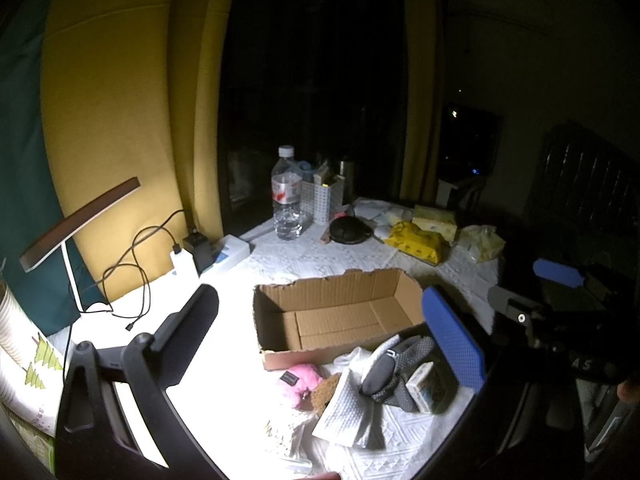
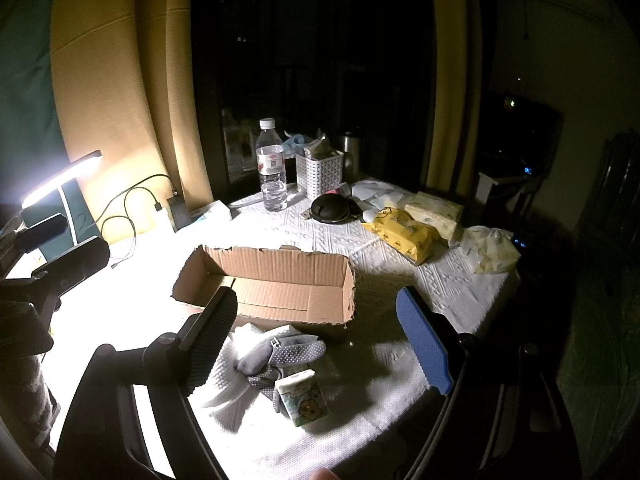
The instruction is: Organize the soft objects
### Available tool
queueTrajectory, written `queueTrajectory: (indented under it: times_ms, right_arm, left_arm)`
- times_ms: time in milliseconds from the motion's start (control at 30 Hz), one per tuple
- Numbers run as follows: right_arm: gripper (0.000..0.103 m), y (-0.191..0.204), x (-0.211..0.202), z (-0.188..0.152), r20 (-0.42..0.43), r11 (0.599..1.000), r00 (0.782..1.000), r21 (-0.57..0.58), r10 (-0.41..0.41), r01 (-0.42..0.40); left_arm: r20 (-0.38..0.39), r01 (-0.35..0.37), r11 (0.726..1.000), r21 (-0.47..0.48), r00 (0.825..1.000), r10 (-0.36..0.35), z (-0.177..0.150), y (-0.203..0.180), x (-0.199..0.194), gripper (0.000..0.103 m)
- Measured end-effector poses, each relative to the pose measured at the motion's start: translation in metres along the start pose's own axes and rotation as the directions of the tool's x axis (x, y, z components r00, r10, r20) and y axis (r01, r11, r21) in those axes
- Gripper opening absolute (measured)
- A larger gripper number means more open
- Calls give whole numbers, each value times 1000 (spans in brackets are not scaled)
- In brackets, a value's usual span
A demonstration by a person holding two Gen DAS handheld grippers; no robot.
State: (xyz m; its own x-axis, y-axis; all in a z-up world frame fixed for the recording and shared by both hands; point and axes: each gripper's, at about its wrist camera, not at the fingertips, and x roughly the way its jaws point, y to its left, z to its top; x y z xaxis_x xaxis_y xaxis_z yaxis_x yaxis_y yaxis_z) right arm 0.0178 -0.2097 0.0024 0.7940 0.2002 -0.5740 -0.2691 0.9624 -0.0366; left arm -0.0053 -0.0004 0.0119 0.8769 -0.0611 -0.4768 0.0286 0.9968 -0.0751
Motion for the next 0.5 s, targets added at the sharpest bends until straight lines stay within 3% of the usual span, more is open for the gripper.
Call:
queueTrajectory:
  times_ms: [500]
  right_arm:
    - [85, 1, 2, -1, 1, 1000, 1000, -1, -1, 1]
  left_arm:
    - [0, 1, 1000, -1, 1000, -1, -1, 1, 0, 102]
